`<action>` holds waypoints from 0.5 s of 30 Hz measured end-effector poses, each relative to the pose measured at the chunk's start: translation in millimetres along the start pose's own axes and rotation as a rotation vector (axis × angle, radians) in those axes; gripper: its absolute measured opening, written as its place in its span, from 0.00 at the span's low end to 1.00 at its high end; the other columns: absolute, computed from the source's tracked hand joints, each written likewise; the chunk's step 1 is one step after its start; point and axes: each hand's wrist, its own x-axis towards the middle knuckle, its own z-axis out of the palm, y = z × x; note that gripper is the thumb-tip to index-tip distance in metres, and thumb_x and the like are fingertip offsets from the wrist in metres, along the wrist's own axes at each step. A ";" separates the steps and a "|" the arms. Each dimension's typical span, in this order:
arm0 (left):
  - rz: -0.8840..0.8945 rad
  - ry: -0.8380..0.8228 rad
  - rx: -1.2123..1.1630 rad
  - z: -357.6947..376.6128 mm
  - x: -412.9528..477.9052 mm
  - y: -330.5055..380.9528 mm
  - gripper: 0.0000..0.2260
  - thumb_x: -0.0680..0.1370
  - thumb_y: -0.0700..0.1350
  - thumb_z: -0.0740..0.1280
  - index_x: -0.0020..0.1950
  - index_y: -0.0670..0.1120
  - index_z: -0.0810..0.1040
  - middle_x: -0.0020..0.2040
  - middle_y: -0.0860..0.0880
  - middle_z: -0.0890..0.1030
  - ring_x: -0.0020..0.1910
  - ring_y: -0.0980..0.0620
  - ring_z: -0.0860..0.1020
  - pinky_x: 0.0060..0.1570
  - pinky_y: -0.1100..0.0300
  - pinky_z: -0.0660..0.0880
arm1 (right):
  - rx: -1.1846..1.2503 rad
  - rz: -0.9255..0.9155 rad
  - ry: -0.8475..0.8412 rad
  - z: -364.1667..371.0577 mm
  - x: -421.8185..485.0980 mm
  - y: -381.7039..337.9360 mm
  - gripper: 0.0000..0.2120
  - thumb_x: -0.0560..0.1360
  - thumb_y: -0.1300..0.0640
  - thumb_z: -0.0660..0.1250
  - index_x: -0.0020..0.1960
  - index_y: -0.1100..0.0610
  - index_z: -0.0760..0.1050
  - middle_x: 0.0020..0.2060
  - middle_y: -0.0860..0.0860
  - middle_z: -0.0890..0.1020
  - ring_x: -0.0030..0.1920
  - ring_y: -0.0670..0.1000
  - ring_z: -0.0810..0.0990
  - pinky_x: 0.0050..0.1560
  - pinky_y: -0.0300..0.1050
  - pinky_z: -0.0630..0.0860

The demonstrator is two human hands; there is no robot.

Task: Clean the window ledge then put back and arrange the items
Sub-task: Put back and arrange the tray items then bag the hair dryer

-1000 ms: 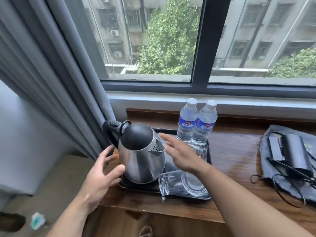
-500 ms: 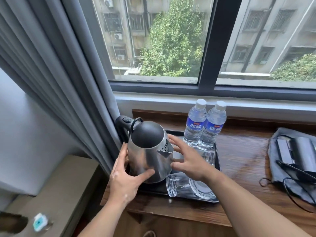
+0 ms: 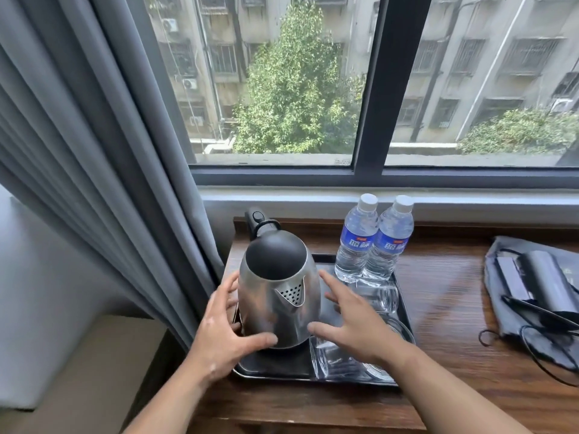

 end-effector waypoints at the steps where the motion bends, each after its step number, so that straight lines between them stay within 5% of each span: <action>1: 0.009 0.028 -0.007 5.8 -5.0 -1.2 0.54 0.49 0.63 0.85 0.70 0.75 0.61 0.69 0.65 0.71 0.66 0.71 0.71 0.57 0.61 0.77 | -0.017 -0.004 0.003 3.8 1.9 0.9 0.47 0.69 0.43 0.76 0.80 0.41 0.53 0.74 0.41 0.67 0.71 0.39 0.69 0.72 0.41 0.67; 4: 0.022 0.045 -0.048 10.8 -3.5 -6.8 0.50 0.51 0.56 0.85 0.66 0.78 0.63 0.62 0.72 0.75 0.63 0.73 0.73 0.55 0.67 0.77 | -0.019 0.002 0.072 13.9 3.4 1.2 0.45 0.69 0.44 0.76 0.79 0.41 0.55 0.71 0.41 0.72 0.68 0.38 0.73 0.70 0.40 0.69; 8: 0.009 -0.066 -0.071 -5.5 13.7 -14.2 0.47 0.57 0.46 0.86 0.66 0.74 0.66 0.62 0.70 0.76 0.68 0.63 0.74 0.66 0.56 0.76 | -0.060 0.013 0.165 23.8 -2.7 1.8 0.38 0.71 0.48 0.77 0.75 0.44 0.60 0.66 0.39 0.73 0.60 0.36 0.76 0.57 0.21 0.64; 11: 0.012 -0.162 -0.048 -13.3 21.5 -14.1 0.47 0.61 0.42 0.84 0.68 0.74 0.65 0.67 0.64 0.76 0.70 0.63 0.73 0.70 0.54 0.73 | -0.069 0.012 0.214 28.4 -7.0 1.9 0.34 0.70 0.49 0.79 0.70 0.45 0.65 0.61 0.40 0.75 0.55 0.33 0.78 0.55 0.23 0.68; 15: 0.027 -0.133 -0.044 -6.1 21.1 -11.9 0.56 0.55 0.49 0.87 0.75 0.69 0.60 0.71 0.57 0.74 0.70 0.65 0.72 0.65 0.67 0.74 | -0.084 0.038 0.184 22.4 -7.4 5.4 0.43 0.66 0.46 0.80 0.74 0.43 0.62 0.62 0.39 0.73 0.56 0.34 0.78 0.58 0.31 0.72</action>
